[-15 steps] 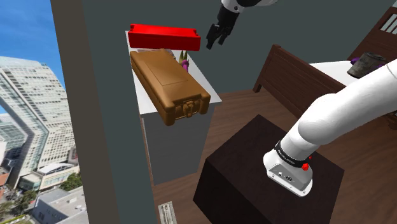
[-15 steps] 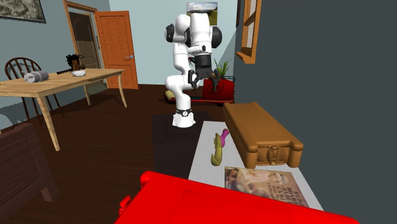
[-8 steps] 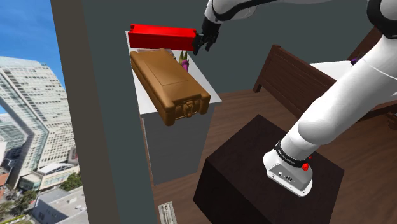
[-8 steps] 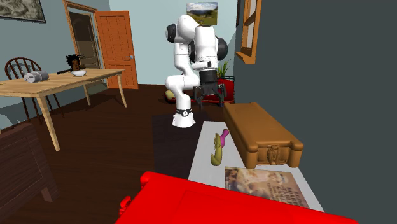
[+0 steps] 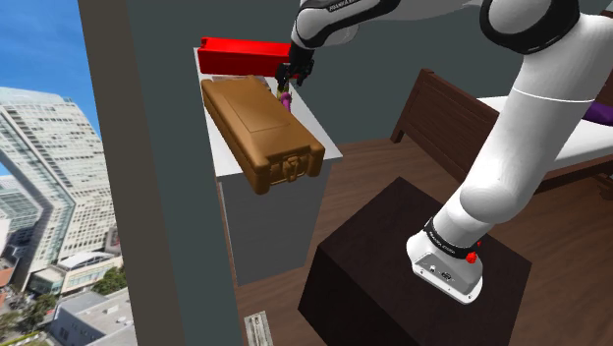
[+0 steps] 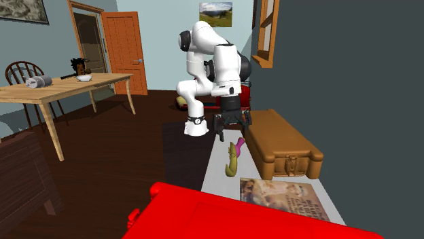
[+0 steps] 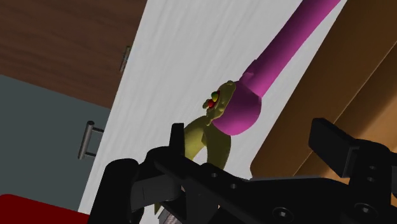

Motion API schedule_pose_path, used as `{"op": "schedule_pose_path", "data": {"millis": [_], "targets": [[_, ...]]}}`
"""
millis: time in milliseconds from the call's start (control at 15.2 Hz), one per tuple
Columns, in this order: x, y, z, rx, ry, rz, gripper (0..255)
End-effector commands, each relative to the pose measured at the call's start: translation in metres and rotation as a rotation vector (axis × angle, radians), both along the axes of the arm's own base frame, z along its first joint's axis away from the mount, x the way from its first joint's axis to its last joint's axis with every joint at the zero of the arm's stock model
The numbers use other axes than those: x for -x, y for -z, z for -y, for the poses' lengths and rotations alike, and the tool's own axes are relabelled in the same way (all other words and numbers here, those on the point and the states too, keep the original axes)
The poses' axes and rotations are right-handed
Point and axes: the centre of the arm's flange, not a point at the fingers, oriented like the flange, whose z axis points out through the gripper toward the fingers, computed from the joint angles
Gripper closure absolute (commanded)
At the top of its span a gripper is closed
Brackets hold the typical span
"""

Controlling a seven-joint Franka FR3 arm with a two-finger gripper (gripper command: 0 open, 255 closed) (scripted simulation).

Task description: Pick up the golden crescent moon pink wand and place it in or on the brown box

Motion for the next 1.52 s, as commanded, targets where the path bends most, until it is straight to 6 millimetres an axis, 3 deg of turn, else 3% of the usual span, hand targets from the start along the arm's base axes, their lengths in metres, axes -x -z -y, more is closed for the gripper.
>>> {"op": "schedule_pose_path", "data": {"millis": [0,462,990,1056,1452], "targets": [[-0.01,0.01,0.002,-0.002,0.004,0.0,0],[-0.02,0.049,0.0,-0.002,0.004,0.0,0],[-0.02,0.049,0.0,-0.002,0.004,0.0,0],[-0.02,0.049,0.0,-0.002,0.004,0.0,255],[-0.02,0.049,0.0,-0.002,0.004,0.0,255]]}}
